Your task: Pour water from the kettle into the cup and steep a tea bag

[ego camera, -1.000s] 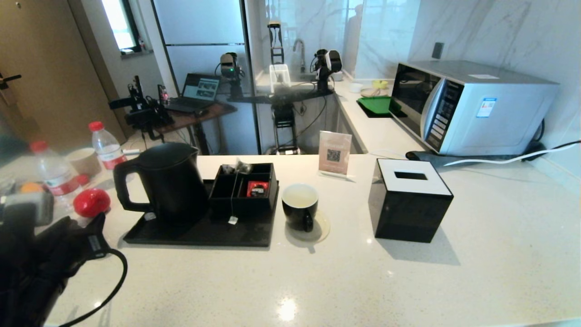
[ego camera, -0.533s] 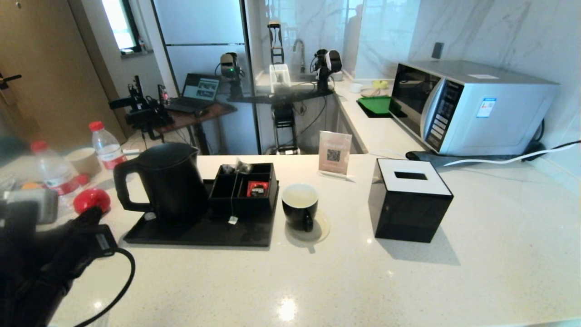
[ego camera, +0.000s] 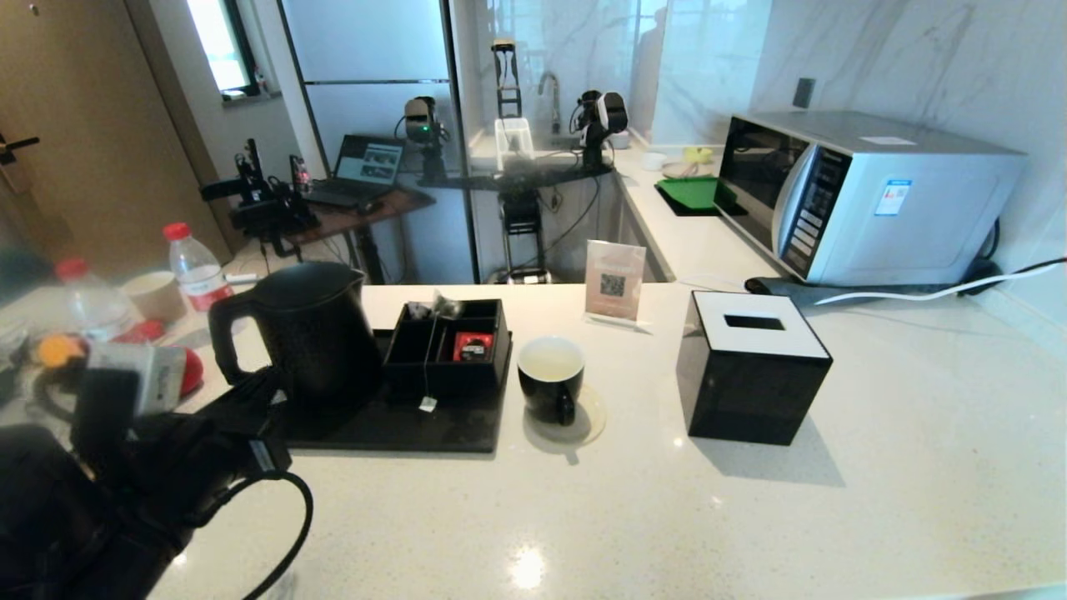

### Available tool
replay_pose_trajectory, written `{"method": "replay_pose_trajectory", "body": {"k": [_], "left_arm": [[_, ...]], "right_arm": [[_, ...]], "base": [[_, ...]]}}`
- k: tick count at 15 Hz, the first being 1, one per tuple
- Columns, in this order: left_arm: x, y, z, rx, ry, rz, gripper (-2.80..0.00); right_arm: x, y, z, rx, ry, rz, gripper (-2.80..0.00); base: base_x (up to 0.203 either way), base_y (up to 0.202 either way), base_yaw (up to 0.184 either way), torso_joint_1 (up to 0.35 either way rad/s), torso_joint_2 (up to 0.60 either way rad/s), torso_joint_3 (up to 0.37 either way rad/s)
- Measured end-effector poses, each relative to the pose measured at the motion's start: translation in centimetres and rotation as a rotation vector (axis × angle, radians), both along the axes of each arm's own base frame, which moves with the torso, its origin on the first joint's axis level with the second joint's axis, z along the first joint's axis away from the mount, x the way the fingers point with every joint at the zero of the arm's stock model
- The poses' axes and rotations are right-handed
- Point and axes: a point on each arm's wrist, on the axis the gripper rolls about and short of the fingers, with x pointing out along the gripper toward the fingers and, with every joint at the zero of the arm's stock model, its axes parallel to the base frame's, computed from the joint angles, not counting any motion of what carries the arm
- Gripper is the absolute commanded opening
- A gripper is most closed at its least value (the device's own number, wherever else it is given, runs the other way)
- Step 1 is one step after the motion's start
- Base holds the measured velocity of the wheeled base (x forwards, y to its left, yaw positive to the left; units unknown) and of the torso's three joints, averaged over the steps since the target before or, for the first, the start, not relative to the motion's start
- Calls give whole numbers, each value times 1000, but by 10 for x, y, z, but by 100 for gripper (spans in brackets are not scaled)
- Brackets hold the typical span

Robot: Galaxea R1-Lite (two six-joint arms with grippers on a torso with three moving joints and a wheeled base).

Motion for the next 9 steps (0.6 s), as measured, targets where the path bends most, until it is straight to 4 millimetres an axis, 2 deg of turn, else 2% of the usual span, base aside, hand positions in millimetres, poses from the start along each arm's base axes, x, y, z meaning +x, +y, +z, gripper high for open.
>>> {"method": "replay_pose_trajectory", "body": {"k": [5, 9], "left_arm": [[15, -25, 18, 2, -1, -91, -280], [30, -33, 38, 32, 77, -100, -280]], "right_arm": [[0, 0, 0, -1, 0, 0, -280], [0, 0, 0, 0, 0, 0, -280]], "base": [[0, 0, 0, 0, 0, 0], [0, 0, 0, 0, 0, 0]]}}
